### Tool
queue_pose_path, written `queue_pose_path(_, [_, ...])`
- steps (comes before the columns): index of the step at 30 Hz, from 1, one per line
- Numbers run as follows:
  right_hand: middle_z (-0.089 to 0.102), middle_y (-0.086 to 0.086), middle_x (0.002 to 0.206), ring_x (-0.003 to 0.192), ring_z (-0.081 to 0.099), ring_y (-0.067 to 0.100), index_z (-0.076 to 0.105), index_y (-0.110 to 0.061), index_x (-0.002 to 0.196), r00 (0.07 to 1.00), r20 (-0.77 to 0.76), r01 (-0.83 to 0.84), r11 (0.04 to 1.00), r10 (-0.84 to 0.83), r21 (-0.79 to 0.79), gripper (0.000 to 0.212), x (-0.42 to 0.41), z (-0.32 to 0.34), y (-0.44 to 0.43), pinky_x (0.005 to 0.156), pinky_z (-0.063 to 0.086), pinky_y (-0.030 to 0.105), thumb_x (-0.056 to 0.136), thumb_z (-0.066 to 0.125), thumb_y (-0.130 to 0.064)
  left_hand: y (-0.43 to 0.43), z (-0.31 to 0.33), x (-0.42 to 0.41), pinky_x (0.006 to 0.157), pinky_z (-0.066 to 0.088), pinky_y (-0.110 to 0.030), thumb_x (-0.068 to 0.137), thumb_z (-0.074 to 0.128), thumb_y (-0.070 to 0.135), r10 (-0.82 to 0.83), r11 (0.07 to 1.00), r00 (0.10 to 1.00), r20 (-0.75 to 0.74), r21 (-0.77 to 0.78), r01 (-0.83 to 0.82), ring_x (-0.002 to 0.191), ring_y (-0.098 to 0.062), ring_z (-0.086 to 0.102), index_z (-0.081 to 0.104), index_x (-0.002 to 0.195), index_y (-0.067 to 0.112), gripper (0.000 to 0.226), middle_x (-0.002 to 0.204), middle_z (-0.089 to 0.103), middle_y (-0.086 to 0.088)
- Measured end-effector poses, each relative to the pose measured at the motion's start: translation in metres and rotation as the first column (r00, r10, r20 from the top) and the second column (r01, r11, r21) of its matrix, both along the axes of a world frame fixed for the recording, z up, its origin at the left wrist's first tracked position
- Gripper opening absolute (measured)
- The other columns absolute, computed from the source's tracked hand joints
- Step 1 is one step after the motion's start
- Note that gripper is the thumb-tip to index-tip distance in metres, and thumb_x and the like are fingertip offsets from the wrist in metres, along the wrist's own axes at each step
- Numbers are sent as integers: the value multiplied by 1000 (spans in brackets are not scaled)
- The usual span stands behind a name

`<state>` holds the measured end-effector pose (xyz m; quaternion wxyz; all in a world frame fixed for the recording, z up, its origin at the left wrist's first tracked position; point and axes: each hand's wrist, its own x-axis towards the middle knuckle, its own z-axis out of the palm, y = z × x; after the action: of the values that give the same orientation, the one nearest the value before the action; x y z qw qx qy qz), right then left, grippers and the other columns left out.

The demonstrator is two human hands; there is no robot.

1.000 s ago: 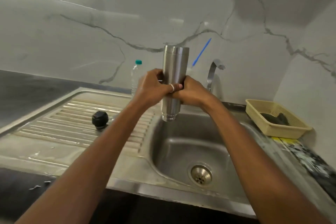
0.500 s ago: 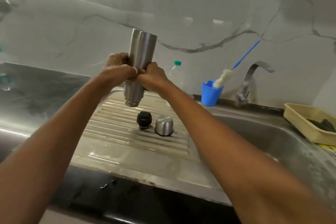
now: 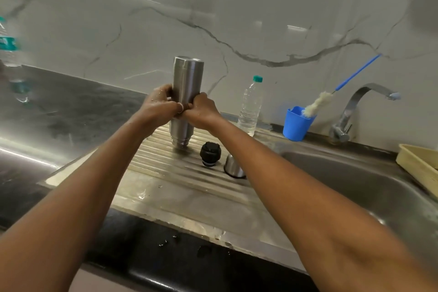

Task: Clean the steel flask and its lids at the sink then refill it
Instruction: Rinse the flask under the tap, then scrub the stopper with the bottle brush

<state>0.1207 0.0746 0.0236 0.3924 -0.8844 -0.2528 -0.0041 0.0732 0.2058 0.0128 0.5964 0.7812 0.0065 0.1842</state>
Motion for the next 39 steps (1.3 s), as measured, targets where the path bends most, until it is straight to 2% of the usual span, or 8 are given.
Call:
queue_pose_path(9, [68,9,114,102,67,24,54,-6,132,999,1,32,999,-32,-13,70,15,-18,6,87,59,35,78,84,-38,0,-16,8,103,52,-46,85,74,4,29,999,1000,-6,22,-29,118,-25,63,57,131,10,49,123,66,-5])
queue_pose_path(18, [66,11,115,102,66,25,49,-1,133,998,-48,35,997,-38,-69,75,8,-18,-3,82,57,31,78,86,-38,-4,-17,5,106,50,-49,75,83,20,48,997,996,-77,61,-44,122,-25,59,48,136,18,70,127,60,-2])
queue_pose_path(22, [56,9,114,105,57,23,38,1,135,996,-75,37,990,-47,-139,81,-7,-3,-22,68,44,24,81,85,-36,-7,-16,-3,115,38,-48,80,87,26,123,989,984,-132,95,-111,143,-34,40,24,155,16,99,153,41,-12])
queue_pose_path(25, [54,10,115,104,55,24,41,-2,134,996,-48,59,973,-71,-223,74,-16,8,-39,72,42,29,83,83,-35,-11,-16,-15,119,33,-52,79,87,38,193,980,968,-159,79,-183,149,-37,29,8,161,16,116,165,21,-17])
queue_pose_path(29, [59,10,112,101,57,25,56,-2,124,997,-26,57,961,-66,-270,55,-29,16,-60,80,49,36,85,82,-32,-26,-20,-39,115,39,-52,82,82,46,355,929,925,-138,161,-332,140,-34,38,24,156,11,100,155,32,-16])
queue_pose_path(33, [70,12,115,105,64,26,70,-3,115,1000,-14,19,938,-25,-346,42,-40,12,-74,90,53,39,85,81,-30,-54,-33,-60,93,51,-41,91,75,24,475,848,866,156,183,-497,111,-27,59,52,130,10,48,121,57,-10])
queue_pose_path(36, [67,13,121,109,63,28,66,-6,121,1000,2,-5,899,6,-439,50,-44,1,-79,94,55,43,83,82,-34,-70,-42,-60,85,55,-40,88,73,9,339,873,926,165,311,-375,99,-26,64,59,122,11,37,110,61,-6])
queue_pose_path(39, [62,12,127,113,60,28,59,-7,130,1000,17,-14,864,26,-503,59,-44,-9,-80,95,54,43,82,81,-34,-80,-49,-51,93,49,-37,84,70,4,206,831,978,-4,529,-173,119,-35,56,50,141,7,60,134,51,-16])
